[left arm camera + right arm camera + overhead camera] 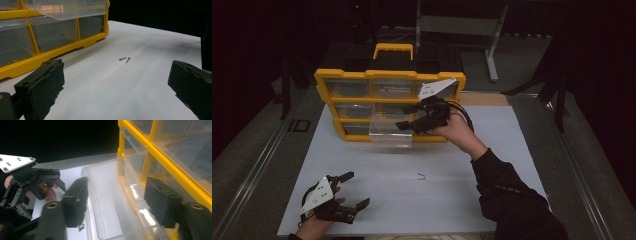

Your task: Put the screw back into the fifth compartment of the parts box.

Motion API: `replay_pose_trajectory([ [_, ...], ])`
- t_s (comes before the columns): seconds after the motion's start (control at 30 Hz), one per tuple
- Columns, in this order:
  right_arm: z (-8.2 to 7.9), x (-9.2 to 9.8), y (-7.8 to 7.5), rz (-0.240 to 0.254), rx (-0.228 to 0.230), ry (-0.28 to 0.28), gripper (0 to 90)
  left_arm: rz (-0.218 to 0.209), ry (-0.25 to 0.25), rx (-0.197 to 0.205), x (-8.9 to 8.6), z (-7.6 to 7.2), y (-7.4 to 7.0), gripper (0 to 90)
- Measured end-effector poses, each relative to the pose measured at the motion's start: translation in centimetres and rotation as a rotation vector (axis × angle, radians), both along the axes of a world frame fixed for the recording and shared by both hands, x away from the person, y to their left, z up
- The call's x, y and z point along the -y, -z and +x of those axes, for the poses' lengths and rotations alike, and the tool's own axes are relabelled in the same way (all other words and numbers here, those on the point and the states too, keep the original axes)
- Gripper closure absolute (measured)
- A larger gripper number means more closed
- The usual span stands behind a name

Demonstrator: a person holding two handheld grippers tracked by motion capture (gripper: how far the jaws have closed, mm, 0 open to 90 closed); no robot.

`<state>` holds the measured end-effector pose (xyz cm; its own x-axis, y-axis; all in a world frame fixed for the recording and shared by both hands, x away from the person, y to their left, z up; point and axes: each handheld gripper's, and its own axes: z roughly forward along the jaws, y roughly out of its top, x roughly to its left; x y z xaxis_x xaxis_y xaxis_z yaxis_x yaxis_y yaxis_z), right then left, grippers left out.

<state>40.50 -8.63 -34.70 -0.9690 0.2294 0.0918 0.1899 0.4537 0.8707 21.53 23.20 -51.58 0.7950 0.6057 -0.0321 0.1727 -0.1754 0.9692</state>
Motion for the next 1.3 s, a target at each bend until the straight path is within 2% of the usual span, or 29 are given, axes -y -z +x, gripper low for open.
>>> replay_pose_trajectory([
  [0.27,-0.4,1.6,-0.3,0.027,0.002,0.016,29.1,0.001,0.002,0.0,0.0,0.0,0.0,1.7],
  [0.3,-0.6,2.3,-0.3,0.033,0.004,0.026,27.7,0.001,0.002,0.0,0.0,0.0,0.0,1.7],
  [0.53,-0.9,4.2,0.2,0.037,0.006,0.036,20.4,0.0,0.003,0.0,0.0,0.0,0.0,1.8],
  [0.67,-1.1,5.0,0.7,0.036,0.004,0.033,19.4,-0.002,0.002,-0.001,0.0,0.0,0.0,1.7],
  [0.97,-1.7,6.5,3.8,0.015,-0.009,0.004,25.5,-0.001,0.002,-0.001,0.0,0.1,0.0,1.7],
  [1.07,-2.1,6.5,5.2,0.009,0.0,-0.014,30.3,0.001,0.002,0.0,0.0,0.1,0.0,1.7],
  [1.23,-2.5,6.6,7.3,0.007,-0.01,-0.025,36.9,0.0,0.002,-0.001,0.0,0.0,0.0,1.7],
  [1.3,-2.6,6.6,8.1,-0.008,-0.009,-0.029,41.8,0.0,0.002,-0.001,0.0,0.0,0.0,1.7],
])
